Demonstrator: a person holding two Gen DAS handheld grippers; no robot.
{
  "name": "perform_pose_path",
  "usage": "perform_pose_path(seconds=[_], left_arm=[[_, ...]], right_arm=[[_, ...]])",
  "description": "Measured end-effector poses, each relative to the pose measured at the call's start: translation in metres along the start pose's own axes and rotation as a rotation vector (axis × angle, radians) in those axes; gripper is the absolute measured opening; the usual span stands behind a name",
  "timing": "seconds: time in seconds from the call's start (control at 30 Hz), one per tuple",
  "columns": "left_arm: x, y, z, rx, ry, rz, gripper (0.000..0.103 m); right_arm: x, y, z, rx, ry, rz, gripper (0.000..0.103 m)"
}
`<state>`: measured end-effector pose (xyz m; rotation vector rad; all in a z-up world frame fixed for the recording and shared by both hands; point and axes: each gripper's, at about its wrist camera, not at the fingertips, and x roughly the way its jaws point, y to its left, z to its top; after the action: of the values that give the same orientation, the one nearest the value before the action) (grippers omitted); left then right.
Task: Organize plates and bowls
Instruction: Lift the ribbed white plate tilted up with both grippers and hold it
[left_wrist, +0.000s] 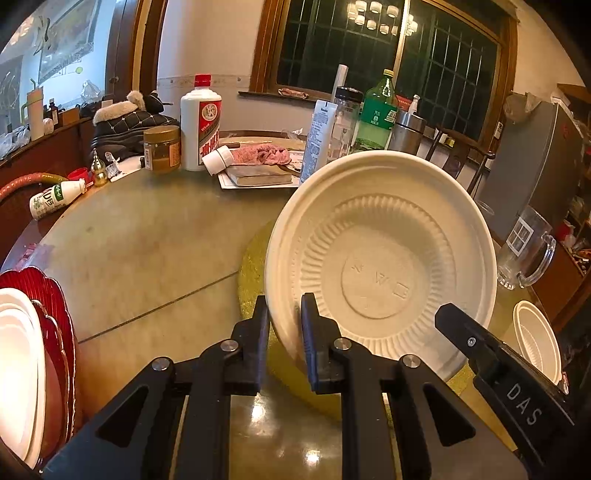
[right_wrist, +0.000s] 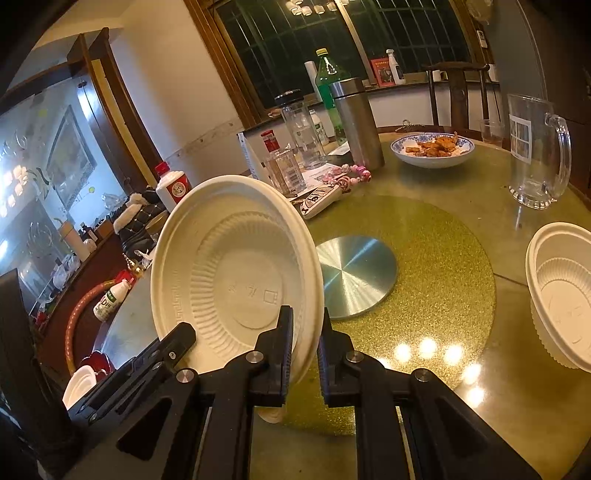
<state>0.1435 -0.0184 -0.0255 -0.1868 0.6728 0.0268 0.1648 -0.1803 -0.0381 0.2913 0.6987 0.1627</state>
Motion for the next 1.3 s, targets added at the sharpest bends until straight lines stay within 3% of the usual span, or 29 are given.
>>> perform_pose_path(seconds=[1.3], left_arm=[[-0.0029, -0.0019, -0.0025, 0.006, -0.022, 0.006, 0.015]], right_arm=[[-0.0039, 0.002, -0.0009, -0.006, -0.024, -0.002, 0.012]])
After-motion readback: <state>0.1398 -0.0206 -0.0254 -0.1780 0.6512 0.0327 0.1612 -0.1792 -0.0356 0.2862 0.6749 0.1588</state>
